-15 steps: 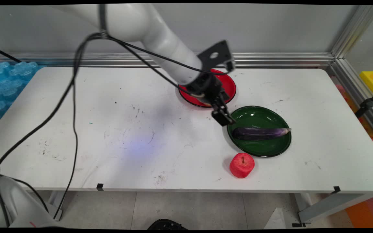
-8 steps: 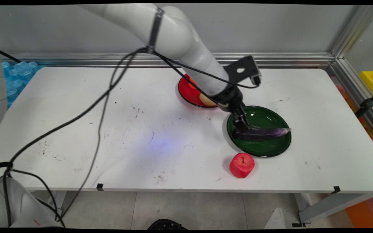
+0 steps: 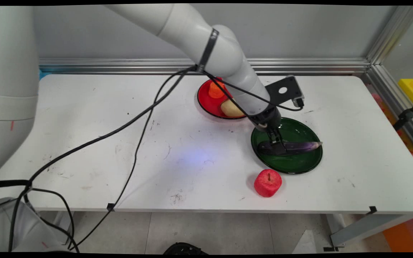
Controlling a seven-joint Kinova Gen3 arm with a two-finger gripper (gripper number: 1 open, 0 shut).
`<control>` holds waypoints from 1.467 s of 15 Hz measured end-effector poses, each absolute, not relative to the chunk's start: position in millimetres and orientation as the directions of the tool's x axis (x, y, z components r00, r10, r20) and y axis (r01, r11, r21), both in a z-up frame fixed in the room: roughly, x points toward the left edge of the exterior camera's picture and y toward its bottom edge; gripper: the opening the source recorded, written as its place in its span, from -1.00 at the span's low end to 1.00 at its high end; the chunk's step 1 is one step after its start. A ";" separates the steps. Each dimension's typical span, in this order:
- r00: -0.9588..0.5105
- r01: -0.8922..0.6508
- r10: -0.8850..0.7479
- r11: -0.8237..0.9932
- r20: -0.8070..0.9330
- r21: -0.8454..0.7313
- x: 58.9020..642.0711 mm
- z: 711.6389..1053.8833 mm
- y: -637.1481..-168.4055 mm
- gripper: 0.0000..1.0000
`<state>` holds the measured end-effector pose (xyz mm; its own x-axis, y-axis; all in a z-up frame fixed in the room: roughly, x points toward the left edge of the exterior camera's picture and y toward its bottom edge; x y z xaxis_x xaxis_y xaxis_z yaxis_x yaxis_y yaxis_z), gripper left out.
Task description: Pick up the eggplant from the green plate, then place the picked object on the table
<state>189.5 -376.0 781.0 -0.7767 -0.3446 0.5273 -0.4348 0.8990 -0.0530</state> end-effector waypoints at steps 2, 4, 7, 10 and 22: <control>-0.783 -0.429 -0.343 0.902 0.520 -0.052 184.6 775.8 -380.3 1.00; -0.789 -0.422 -0.339 0.905 0.512 -0.052 180.9 771.6 -383.3 1.00; -0.801 -0.407 -0.329 0.912 0.500 -0.052 176.8 766.7 -385.6 -1.00; -0.815 -0.384 -0.310 0.922 0.490 -0.055 174.4 765.8 -386.2 -1.00; -0.823 -0.369 -0.271 0.923 0.499 -0.107 211.1 847.3 -357.8 -1.00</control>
